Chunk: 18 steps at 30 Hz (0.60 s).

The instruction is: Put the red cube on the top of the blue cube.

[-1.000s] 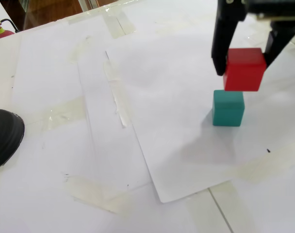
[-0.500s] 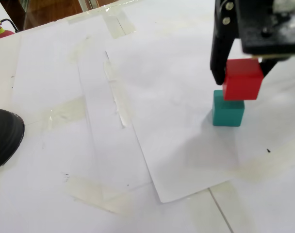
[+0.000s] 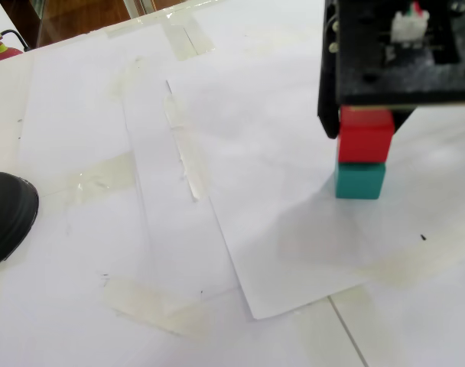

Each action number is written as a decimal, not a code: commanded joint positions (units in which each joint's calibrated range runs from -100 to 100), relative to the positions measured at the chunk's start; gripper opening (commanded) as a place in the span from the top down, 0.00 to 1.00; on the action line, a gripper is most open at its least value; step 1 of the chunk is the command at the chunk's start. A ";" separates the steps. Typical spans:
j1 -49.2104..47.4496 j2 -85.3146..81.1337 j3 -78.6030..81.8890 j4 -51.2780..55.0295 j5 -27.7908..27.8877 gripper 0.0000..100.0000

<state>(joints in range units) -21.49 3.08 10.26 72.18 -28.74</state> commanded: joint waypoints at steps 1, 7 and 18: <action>0.60 -0.59 -4.58 -1.37 -0.39 0.88; 0.07 0.61 -4.58 -2.27 -0.88 0.88; -0.99 1.81 -4.22 -3.08 -1.76 0.85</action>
<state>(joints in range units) -21.56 4.99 9.53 70.07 -29.57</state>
